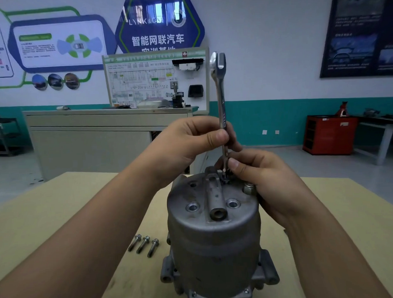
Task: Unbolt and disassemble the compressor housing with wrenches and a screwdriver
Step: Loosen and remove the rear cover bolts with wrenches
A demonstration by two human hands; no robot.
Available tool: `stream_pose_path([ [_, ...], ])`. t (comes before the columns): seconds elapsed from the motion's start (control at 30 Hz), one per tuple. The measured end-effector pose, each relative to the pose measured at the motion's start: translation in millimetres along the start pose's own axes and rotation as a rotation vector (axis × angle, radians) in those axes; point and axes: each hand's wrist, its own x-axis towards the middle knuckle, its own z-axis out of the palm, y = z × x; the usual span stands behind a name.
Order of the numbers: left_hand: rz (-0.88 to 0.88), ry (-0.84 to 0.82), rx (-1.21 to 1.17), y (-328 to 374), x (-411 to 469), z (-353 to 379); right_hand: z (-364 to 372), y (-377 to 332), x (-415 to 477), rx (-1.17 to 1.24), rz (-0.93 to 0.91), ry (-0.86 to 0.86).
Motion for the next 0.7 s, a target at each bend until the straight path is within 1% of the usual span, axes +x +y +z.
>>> stream_pose_path([
  [0.13,0.043,0.049,-0.018,2.5,1.0,4.4,-3.2,-2.4,-2.1,-0.142,-0.052,-0.026],
  [0.23,0.059,0.097,0.007,5.5,1.9,9.6,-2.0,-4.8,-3.7,-0.197,-0.093,-0.034],
  [0.33,0.051,0.141,-0.019,6.9,5.8,16.4,-2.0,-2.9,-1.8,-0.21,-0.136,0.005],
  [0.5,0.056,0.224,0.012,5.4,11.7,23.2,2.0,-3.1,-1.9,-0.174,-0.242,0.025],
  [0.57,0.038,0.211,0.034,3.3,13.1,23.0,2.8,-2.7,-1.6,-0.148,-0.241,0.035],
  [0.7,-0.032,0.118,0.006,-2.9,12.8,21.7,3.9,-1.9,-0.6,-0.059,-0.167,0.046],
])
